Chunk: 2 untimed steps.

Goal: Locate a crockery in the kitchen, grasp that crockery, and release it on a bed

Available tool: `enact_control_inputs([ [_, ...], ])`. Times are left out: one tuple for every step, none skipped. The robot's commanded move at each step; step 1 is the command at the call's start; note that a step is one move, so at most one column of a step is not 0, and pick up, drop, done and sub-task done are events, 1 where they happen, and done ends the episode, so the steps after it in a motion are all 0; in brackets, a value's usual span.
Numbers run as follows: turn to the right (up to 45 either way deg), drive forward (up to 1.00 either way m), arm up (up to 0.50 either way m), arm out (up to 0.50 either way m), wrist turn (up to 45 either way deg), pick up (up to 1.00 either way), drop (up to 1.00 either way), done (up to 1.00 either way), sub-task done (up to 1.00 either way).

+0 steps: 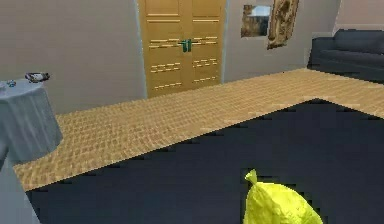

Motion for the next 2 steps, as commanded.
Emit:
enact_control_inputs([
  [45.0, 0.0, 0.0, 0.0, 0.0, 0.0, 0.0, 0.0, 0.0],
  [24.0, 0.0, 0.0, 0.0, 0.0, 0.0, 0.0, 0.0, 0.0],
])
